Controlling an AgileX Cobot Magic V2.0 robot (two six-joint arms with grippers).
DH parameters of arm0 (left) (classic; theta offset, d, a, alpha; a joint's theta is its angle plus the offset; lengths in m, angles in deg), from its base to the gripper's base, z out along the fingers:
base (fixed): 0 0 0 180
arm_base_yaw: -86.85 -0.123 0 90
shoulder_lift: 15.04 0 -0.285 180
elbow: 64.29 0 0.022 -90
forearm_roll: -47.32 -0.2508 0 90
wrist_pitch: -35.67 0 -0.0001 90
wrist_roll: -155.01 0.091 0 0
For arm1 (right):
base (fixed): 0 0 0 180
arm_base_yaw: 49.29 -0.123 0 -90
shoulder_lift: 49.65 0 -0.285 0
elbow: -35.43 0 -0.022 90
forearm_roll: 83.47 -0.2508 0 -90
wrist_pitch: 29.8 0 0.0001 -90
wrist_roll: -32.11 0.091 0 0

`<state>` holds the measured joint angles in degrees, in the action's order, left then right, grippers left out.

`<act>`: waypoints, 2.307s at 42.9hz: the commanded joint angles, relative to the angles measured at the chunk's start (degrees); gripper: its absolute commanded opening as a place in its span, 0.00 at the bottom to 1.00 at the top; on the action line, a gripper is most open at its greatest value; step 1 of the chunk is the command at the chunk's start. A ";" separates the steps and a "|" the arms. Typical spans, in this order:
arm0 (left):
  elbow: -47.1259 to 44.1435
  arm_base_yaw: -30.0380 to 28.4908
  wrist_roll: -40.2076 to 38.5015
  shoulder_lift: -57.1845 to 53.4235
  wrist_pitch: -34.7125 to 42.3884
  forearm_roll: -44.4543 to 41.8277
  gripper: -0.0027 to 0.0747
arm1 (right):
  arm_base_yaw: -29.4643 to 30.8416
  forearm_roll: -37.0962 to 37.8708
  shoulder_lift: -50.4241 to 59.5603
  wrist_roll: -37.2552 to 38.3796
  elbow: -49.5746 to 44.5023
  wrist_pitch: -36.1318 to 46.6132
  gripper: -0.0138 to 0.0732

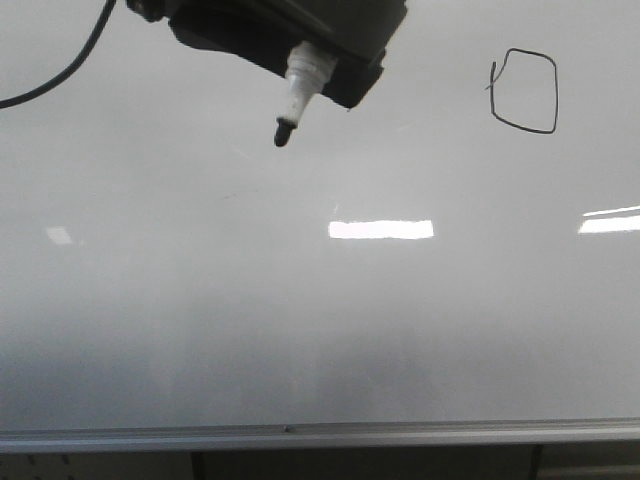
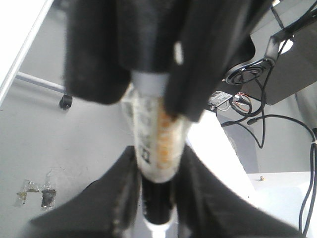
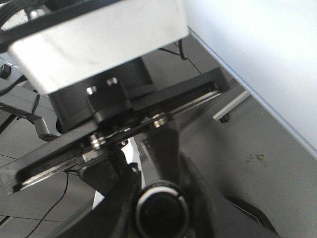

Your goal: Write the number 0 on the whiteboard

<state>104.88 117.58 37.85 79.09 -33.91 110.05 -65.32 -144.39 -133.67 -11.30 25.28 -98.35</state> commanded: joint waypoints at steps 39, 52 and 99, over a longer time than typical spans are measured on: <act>1.80 -7.33 -34.36 -2.15 19.36 -34.53 0.01 | 0.03 3.79 16.97 -2.07 -0.86 24.78 0.63; 1.80 -27.44 -39.57 -2.15 20.53 -36.25 0.01 | 0.03 6.18 32.95 -2.30 -17.24 43.99 0.48; 1.70 -39.00 -39.01 10.90 35.71 -37.89 0.49 | 0.03 6.33 47.78 -2.79 -25.75 46.84 0.08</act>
<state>105.03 78.71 -0.75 91.71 -4.08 71.18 -65.58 -136.81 -85.72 -13.57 -1.74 -54.57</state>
